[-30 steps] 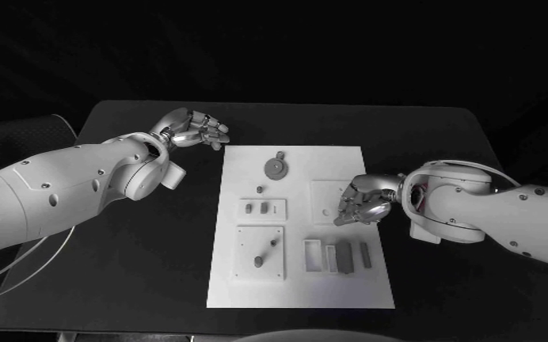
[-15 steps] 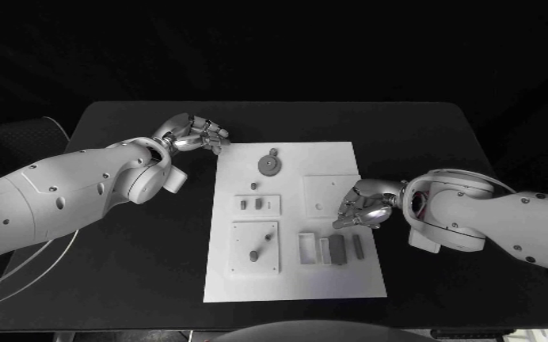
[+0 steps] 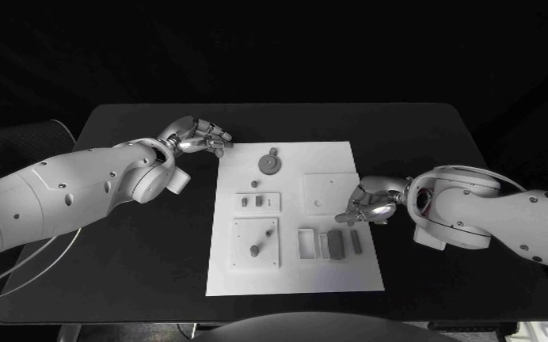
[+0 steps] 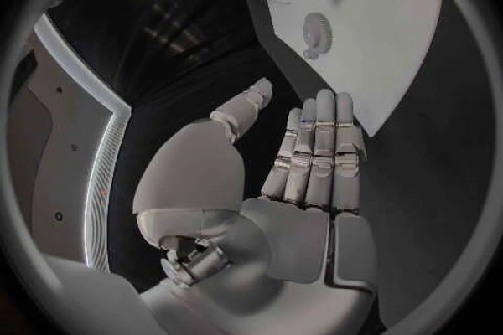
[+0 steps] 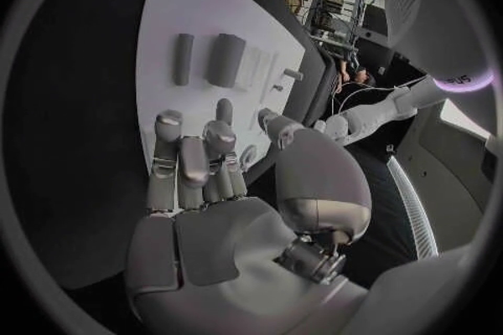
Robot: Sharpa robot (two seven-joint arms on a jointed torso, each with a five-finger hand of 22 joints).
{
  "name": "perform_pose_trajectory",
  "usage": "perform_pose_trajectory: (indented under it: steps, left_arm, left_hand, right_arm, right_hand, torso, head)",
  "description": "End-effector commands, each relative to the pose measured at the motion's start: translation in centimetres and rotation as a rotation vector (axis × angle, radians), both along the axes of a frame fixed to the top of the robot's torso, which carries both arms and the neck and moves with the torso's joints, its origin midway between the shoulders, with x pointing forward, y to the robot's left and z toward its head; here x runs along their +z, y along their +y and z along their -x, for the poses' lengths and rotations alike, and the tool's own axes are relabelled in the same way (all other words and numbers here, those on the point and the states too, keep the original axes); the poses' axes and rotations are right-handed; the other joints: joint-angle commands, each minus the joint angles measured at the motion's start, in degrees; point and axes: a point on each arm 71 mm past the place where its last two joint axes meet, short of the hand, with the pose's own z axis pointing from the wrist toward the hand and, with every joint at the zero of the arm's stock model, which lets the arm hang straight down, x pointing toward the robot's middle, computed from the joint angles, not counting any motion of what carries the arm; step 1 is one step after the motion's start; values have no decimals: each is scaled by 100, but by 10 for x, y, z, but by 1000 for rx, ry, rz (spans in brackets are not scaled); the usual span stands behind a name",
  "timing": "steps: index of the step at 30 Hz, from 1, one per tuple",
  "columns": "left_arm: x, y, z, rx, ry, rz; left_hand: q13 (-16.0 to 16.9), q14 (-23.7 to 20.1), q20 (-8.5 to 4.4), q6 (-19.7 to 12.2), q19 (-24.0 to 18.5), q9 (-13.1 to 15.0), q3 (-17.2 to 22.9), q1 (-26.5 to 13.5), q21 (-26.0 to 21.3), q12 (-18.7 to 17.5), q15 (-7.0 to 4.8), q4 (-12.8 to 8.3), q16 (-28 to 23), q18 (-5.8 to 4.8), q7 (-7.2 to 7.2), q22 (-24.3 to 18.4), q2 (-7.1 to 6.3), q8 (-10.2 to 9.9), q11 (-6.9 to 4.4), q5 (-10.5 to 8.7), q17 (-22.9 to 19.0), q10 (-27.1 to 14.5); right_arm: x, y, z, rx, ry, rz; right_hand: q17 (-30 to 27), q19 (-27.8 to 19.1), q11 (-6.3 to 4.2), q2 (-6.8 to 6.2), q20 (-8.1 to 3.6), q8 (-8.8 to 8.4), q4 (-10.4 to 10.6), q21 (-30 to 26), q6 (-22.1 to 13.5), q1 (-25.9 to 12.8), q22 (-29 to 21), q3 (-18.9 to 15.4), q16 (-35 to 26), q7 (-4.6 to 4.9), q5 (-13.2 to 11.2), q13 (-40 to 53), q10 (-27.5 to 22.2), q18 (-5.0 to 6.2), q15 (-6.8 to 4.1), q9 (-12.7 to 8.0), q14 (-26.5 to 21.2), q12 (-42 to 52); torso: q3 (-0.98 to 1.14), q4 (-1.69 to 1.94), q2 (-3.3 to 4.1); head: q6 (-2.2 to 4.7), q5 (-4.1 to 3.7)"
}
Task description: Assemble the parts on the task board
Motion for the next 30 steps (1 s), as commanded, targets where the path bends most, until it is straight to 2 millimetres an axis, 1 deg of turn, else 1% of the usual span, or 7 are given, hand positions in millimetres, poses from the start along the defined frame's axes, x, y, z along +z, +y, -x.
perform_pose_trajectory:
  steps: [1,6,12,15,18,24,30]
  left_arm:
    - [0,-2,1,-11,13,14]
    - [0,-3,2,-15,15,16]
    - [0,-4,3,-19,16,18]
    - [0,-4,3,-19,17,18]
    - [0,-3,3,-19,18,18]
    - [0,-3,3,-20,19,18]
    - [0,-2,3,-18,19,17]
  left_hand:
    - [-8,19,23,-16,0,-6,-11,-68,-25,-15,9,35,-25,72,-1,7,-12,10,-7,-7,9,-15]
    - [-9,19,23,-18,-1,-7,-14,-78,-28,-15,10,42,-32,72,-1,8,-16,9,-6,-7,16,-17]
    - [-11,18,23,-20,-3,-8,-17,-85,-31,-16,11,49,-40,73,0,9,-19,8,-6,-7,24,-19]
    - [-12,18,23,-21,-4,-9,-17,-87,-32,-16,11,51,-42,73,0,10,-20,8,-5,-7,26,-20]
    - [-12,17,24,-22,-4,-9,-19,-91,-33,-16,11,54,-46,73,0,11,-23,8,-5,-7,30,-21]
    - [-13,18,24,-22,-5,-10,-21,-96,-35,-16,11,60,-50,73,1,12,-24,8,-5,-7,35,-21]
    - [-14,18,24,-23,-6,-11,-21,-98,-36,-15,12,63,-54,74,1,13,-26,8,-5,-7,39,-22]
  right_arm:
    - [-7,5,4,58,50,72]
    - [-14,16,5,88,79,112]
    - [-24,28,9,141,71,172]
    - [-28,30,11,178,67,213]
    - [-28,29,10,198,40,252]
    - [-29,29,11,210,48,278]
    - [-29,26,9,202,35,299]
  right_hand:
    - [39,-5,-31,31,-42,31,76,43,54,-59,114,-18,41,-7,22,14,37,80,-68,51,121,59]
    - [31,-20,-39,-5,-67,9,272,63,46,-101,109,-112,41,-21,-4,-28,28,80,-61,128,132,86]
    - [-124,-54,14,-237,-76,-112,577,49,-86,-111,94,-118,20,14,-23,-100,-36,80,-66,147,4,56]
    - [-178,-59,42,-389,-75,-192,780,50,-160,-67,91,-52,18,69,-52,-131,-70,80,-71,141,-52,58]
    - [-286,-93,100,-530,-59,-308,797,35,-304,-90,88,-53,10,130,-36,-158,-128,80,-51,101,-161,46]
    - [-293,-113,121,-536,-44,-342,808,26,-325,-149,86,-41,8,153,-38,-175,-158,80,-29,89,-190,45]
    - [-262,-107,119,-506,-41,-342,804,30,-301,-173,86,-9,15,150,-29,-182,-156,80,-22,91,-170,56]
  torso:
    - [9,-6,-19]
    - [0,-5,-4]
    - [-11,-1,-9]
    - [-12,1,-10]
    - [-13,1,-9]
    - [-7,-4,-4]
    - [-3,-9,1]
  head:
    - [-36,4]
    - [-92,13]
    - [-144,32]
    - [-165,39]
    - [-188,54]
    - [-216,76]
    - [-213,73]
